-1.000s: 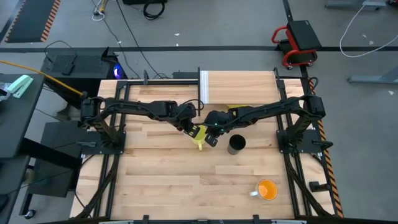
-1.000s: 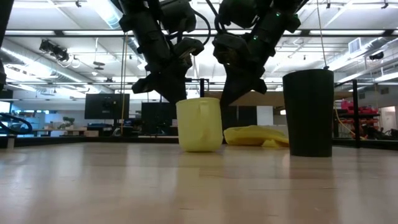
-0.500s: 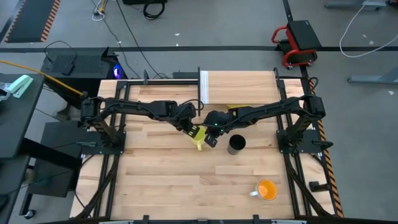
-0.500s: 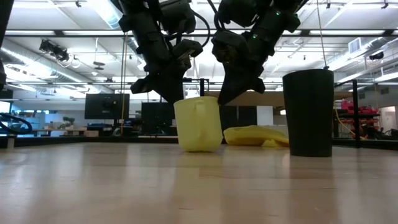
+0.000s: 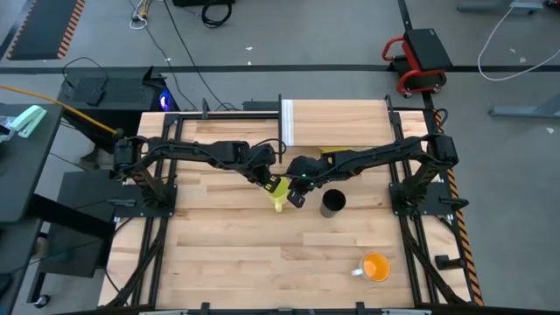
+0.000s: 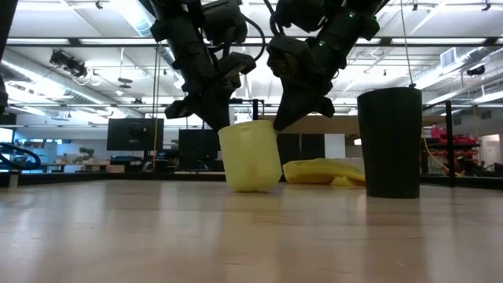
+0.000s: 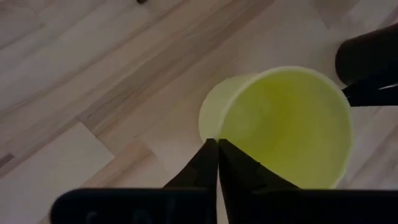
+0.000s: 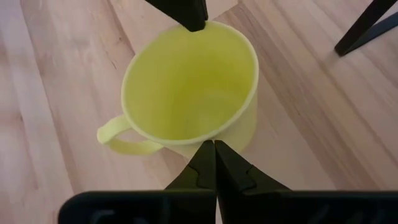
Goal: Stack small to large cups/mugs on shelf
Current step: Put the yellow mug on the shelf
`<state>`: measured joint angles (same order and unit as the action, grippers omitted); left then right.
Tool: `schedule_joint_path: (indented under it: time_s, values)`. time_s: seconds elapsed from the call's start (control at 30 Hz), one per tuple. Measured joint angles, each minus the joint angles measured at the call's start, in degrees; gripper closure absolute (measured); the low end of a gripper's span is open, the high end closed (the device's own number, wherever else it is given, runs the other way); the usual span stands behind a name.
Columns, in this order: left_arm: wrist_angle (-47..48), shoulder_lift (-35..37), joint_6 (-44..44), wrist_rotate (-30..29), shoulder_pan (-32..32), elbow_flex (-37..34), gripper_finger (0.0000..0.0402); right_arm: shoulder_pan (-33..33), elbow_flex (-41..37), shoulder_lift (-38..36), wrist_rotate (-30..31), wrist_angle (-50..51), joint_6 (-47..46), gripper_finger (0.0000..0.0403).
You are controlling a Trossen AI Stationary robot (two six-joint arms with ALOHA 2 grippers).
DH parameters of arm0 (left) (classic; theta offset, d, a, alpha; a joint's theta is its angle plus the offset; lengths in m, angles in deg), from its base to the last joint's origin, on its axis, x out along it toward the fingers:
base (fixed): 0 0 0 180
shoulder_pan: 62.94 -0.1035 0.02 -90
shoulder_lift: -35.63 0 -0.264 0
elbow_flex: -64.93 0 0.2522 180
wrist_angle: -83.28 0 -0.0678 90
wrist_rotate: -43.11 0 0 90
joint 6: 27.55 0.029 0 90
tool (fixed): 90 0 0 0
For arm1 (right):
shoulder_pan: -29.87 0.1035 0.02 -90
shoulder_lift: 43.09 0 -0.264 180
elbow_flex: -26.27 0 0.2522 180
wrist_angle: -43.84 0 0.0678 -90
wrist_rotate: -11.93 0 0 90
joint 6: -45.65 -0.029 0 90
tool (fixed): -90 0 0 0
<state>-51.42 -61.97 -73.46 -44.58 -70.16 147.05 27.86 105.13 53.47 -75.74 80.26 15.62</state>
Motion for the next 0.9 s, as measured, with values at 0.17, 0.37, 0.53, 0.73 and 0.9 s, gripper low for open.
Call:
schedule_joint_path:
  time_s: [0.17, 0.37, 0.53, 0.73, 0.9]
  values:
    - [-0.1, 0.0, 0.0, 1.4, 0.0, 0.0, 0.0342, 0.0, 0.0, 0.0, 0.3, 0.2, -0.4, 0.0402]
    - [-0.1, 0.0, -0.4, 1.8, 0.1, 0.0, 0.0316, -0.1, 0.0, 0.0, 0.7, 0.5, -0.4, 0.0402]
    - [-0.1, -1.5, -0.3, 1.9, 0.1, 0.1, 0.0309, -0.1, 0.0, 0.0, 0.7, 0.1, -0.4, 0.0402]
    - [-0.2, -3.2, -0.4, 2.7, 0.0, 0.0, 0.0314, -0.1, 0.0, 0.0, 1.0, -0.1, -0.9, 0.0402]
    - [-0.7, -3.2, -0.4, 3.7, 0.0, 0.0, 0.0316, 0.3, 0.0, 0.0, 0.8, 0.5, -0.9, 0.0402]
